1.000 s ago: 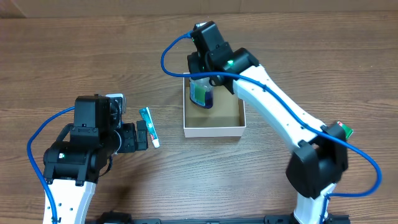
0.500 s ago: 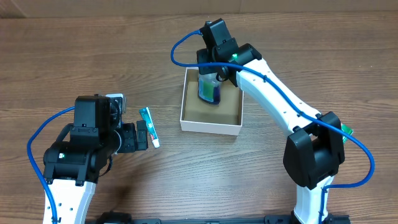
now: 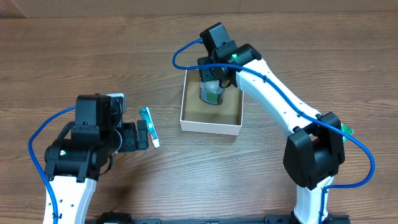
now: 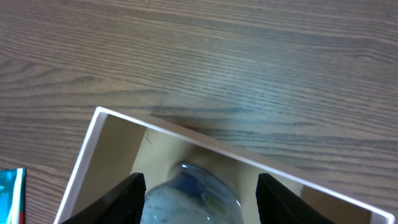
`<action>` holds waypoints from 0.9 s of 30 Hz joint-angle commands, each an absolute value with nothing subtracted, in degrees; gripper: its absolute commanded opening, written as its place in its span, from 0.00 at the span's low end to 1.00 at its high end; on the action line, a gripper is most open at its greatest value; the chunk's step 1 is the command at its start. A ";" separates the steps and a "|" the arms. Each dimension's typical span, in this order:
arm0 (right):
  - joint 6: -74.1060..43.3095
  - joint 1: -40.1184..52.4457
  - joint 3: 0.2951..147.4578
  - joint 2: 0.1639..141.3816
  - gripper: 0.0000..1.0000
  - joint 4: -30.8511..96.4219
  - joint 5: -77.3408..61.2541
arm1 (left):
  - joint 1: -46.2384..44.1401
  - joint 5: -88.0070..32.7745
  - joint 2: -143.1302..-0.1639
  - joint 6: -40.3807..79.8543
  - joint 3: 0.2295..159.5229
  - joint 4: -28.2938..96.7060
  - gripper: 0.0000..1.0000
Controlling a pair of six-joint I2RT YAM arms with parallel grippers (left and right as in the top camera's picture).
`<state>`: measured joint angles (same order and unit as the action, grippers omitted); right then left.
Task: Pack container
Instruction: 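Carry the pump bottle into the box and release it with the right gripper, then move the right gripper to the green Dettol soap bar and grasp it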
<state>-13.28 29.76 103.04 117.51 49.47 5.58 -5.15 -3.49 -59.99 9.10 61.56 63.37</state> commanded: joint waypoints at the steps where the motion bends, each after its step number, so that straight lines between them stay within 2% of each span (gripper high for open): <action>1: -13.54 29.76 104.36 110.26 0.60 49.52 9.39 | -4.84 -4.51 -60.82 9.87 62.85 63.26 1.00; 6: -13.19 28.58 104.40 98.83 0.63 50.81 10.72 | -4.84 -4.51 -60.82 9.87 62.85 63.64 1.00; 9: -22.26 24.80 104.38 93.41 0.66 55.81 15.42 | -4.84 -4.51 -60.82 9.87 62.85 63.64 1.00; 12: -39.92 15.33 104.38 88.66 0.70 68.16 18.46 | -4.84 -4.51 -60.55 9.87 62.85 63.55 1.00; 17: -41.25 -2.48 102.48 87.66 0.84 79.33 10.04 | -4.84 -4.56 -59.44 9.87 62.87 62.02 1.00; 23: -34.44 -15.35 87.92 87.77 0.87 75.46 3.31 | -4.84 -5.74 -59.13 9.87 62.87 61.52 1.00; 27: -34.02 -20.71 69.47 87.77 0.92 62.70 2.98 | -4.84 -6.04 -59.13 9.87 62.87 61.49 1.00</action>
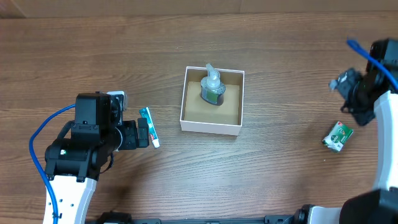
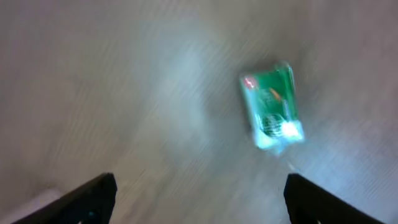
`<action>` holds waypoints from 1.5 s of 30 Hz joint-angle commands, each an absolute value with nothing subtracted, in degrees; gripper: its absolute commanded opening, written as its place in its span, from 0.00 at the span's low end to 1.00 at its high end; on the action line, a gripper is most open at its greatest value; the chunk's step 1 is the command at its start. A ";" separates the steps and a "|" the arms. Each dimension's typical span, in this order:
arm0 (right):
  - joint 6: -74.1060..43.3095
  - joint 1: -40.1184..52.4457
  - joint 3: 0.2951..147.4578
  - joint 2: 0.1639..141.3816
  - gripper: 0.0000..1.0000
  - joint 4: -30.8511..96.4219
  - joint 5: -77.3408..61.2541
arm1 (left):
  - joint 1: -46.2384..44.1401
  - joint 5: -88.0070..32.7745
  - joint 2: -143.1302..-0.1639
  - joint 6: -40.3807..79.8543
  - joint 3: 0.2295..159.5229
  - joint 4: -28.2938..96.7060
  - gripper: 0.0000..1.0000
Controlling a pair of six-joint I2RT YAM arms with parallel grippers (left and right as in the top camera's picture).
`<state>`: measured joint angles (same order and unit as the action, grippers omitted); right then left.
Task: Pack container
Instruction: 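Move the right gripper to the green Dettol soap bar and grasp it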
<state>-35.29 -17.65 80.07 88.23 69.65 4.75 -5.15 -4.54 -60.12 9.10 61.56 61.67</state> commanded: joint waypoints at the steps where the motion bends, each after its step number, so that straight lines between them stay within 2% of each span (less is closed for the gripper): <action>1: -34.02 -21.89 65.80 87.77 0.93 59.57 2.81 | -4.84 -6.02 -59.13 9.85 62.87 61.47 1.00; 5: -31.57 -27.24 57.41 87.77 0.96 51.46 1.39 | -4.84 -6.04 -59.13 9.87 62.87 61.45 1.00; 9: -30.98 -31.92 55.35 88.01 0.97 48.75 2.96 | -4.84 -6.11 -59.13 9.91 62.87 61.47 1.00; 17: -29.06 -32.10 55.33 92.33 1.00 44.42 2.02 | -4.84 -7.55 -59.13 9.91 62.87 61.45 1.00; 32: -26.55 -32.10 55.33 101.30 0.98 39.38 -1.87 | -4.84 -7.53 -59.13 9.91 62.87 61.43 1.00; 35: -26.55 -32.12 55.33 101.30 0.90 39.42 -2.22 | -4.84 -7.55 -59.13 9.91 62.87 61.43 1.00; 37: -26.55 -32.12 55.33 101.30 0.80 39.42 -2.72 | -4.84 -7.55 -59.13 9.91 62.87 61.45 1.00; 40: -26.55 -32.12 55.33 101.30 0.56 39.46 -2.72 | -4.84 -7.55 -59.13 9.91 62.85 61.45 1.00; 41: -26.55 -32.12 55.35 101.30 0.52 39.53 -2.72 | -4.84 -7.55 -59.13 9.91 62.85 61.45 1.00; 43: -26.55 -32.10 55.35 101.30 0.32 39.75 -2.94 | -4.84 -7.55 -59.13 9.91 62.85 61.45 1.00; 45: -26.52 -32.10 55.35 101.30 0.21 39.70 -4.21 | -4.84 -7.55 -59.13 9.91 62.85 61.47 1.00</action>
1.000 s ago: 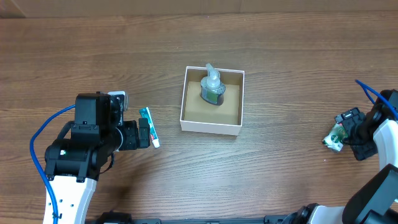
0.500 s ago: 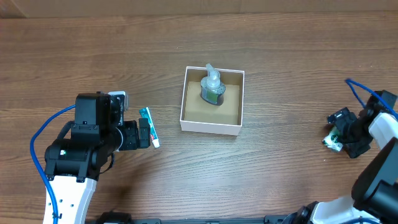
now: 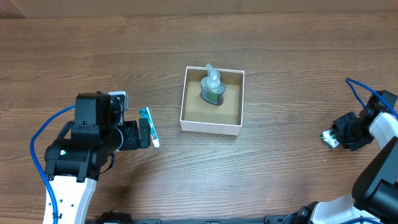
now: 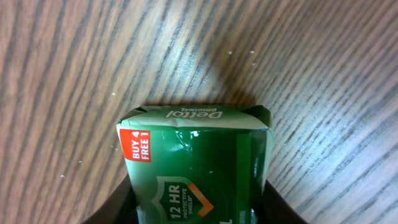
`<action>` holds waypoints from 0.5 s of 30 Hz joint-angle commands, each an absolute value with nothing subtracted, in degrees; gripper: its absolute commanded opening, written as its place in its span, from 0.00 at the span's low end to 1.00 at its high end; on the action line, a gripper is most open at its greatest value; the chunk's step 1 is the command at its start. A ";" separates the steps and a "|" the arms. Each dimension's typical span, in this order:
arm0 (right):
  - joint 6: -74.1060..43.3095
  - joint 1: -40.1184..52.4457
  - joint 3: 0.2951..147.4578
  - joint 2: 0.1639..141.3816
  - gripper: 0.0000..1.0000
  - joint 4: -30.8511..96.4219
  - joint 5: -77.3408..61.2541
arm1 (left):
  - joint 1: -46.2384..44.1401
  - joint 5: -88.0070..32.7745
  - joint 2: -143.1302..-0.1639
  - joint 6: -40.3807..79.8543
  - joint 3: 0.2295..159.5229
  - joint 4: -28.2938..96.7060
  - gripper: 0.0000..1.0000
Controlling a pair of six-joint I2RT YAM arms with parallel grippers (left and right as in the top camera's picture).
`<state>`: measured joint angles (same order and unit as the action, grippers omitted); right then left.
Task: Pack container
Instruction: 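Move the right gripper to the green Dettol soap bar and grasp it, then place the soap bar into the box beside the bottle, right gripper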
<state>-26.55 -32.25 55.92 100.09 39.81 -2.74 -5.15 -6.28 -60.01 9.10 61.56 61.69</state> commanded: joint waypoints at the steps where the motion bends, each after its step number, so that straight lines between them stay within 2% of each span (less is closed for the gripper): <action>1: -26.52 -32.10 55.35 101.30 0.16 39.79 -4.21 | -4.84 -7.55 -59.13 9.91 62.85 61.49 1.00; 3: -26.55 -32.10 55.35 101.27 0.04 40.14 -4.29 | -4.84 -7.55 -59.13 9.91 62.85 61.47 1.00; 9: -25.85 -29.91 58.74 99.68 0.04 44.14 -6.15 | -4.84 -7.55 -59.13 9.91 62.85 61.47 1.00; 15: -18.20 -18.57 67.61 89.60 0.04 51.09 -6.17 | -4.84 -7.53 -59.13 9.91 62.85 61.45 1.00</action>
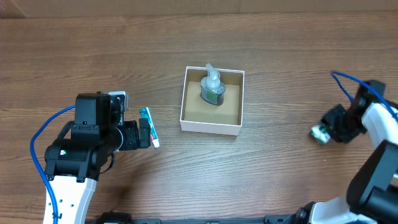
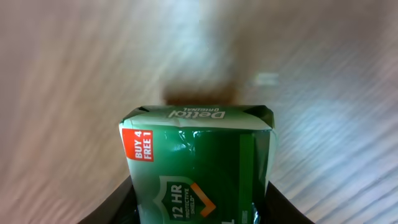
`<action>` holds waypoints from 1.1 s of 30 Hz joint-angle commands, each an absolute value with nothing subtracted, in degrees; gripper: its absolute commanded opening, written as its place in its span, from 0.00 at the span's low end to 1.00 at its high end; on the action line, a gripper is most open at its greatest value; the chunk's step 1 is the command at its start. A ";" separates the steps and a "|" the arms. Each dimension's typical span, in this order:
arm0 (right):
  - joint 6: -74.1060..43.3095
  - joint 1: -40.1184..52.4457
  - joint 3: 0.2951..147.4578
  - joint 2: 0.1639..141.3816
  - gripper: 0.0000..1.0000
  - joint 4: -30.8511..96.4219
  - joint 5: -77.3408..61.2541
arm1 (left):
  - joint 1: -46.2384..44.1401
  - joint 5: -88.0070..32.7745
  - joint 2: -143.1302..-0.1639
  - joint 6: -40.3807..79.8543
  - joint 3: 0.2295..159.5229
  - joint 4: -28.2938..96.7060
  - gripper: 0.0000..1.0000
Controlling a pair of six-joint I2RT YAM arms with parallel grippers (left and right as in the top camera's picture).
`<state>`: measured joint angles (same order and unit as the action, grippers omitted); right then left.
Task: Pack container
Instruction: 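Place the soap bar into the box beside the bottle, right gripper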
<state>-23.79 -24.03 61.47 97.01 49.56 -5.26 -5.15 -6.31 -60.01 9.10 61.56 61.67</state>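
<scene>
A white open box (image 1: 211, 126) sits mid-table with a clear pump bottle (image 1: 212, 88) standing inside it. At the far right my right gripper (image 1: 328, 131) is shut on a green Dettol soap pack (image 2: 198, 163), which fills the right wrist view and hangs above the blurred wood. Only the pack's pale end (image 1: 319, 134) shows from overhead. My left gripper (image 1: 147, 133) rests low at the left, right beside a teal and white toothpaste tube (image 1: 149, 126) lying on the table; its jaws look shut on nothing.
The wooden table (image 1: 280, 50) stretches all round the box. The right arm's blue cable (image 1: 345, 84) loops above its wrist at the right edge. The left arm's body (image 1: 78, 149) takes up the lower left.
My right gripper, holding the green soap pack, has moved a little left and up from the table's right edge; the wood under the pack is now blurred. The left arm is unchanged.
My right gripper stood in the box around the pump bottle. It then was at the far right, open above the green soap pack, with the bottle left in the box. Then it was shut on the pack on the table, and now holds it off the wood.
</scene>
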 commanded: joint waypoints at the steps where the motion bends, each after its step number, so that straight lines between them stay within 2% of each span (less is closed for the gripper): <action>1: -16.16 -16.19 69.01 87.96 0.04 51.96 -6.17 | -4.84 -7.55 -59.13 9.91 62.85 61.45 1.00; 6: -4.23 0.82 74.15 80.25 0.04 54.19 -9.13 | -4.84 -7.53 -59.13 9.91 62.85 61.41 1.00; 12: -1.23 19.55 74.28 81.54 0.04 48.62 -8.86 | -4.84 -7.53 -59.13 9.91 62.85 61.41 1.00; 15: -2.04 23.68 74.28 85.25 0.04 44.99 -8.03 | -4.84 -7.53 -59.13 9.91 62.85 61.45 1.00; 20: -3.03 24.38 74.28 93.51 0.05 42.94 -8.03 | -4.84 -7.55 -59.13 9.91 62.85 61.45 1.00; 21: -3.01 24.38 74.28 94.76 0.08 42.63 -8.03 | -4.84 -7.53 -59.13 9.91 62.85 61.45 1.00; 22: -2.98 24.38 74.26 95.72 0.18 42.35 -8.01 | -4.84 -7.53 -59.13 9.91 62.85 61.45 1.00; 24: -2.98 24.38 74.28 96.71 0.25 41.82 -8.01 | -4.84 -7.53 -59.13 9.91 62.85 61.47 1.00; 26: -2.98 24.38 74.28 96.79 0.43 41.36 -8.01 | -4.84 -7.55 -59.13 9.91 62.85 61.47 1.00; 28: -2.98 24.36 74.30 96.77 0.45 41.08 -8.01 | -4.84 -7.53 -59.13 9.91 62.85 61.45 1.00; 29: -2.98 24.36 74.30 96.77 0.50 41.04 -8.01 | -4.84 -7.55 -59.13 9.91 62.85 61.43 1.00; 30: -3.01 24.36 74.30 96.77 0.62 40.99 -8.01 | -4.84 -7.55 -59.13 9.91 62.85 61.45 1.00; 33: -3.01 24.36 74.89 96.38 0.70 41.01 -7.97 | -4.84 -7.55 -59.13 9.89 62.85 61.47 1.00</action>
<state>-2.96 24.40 73.21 97.25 41.36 -8.14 -5.15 -6.48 -60.01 9.10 61.56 61.69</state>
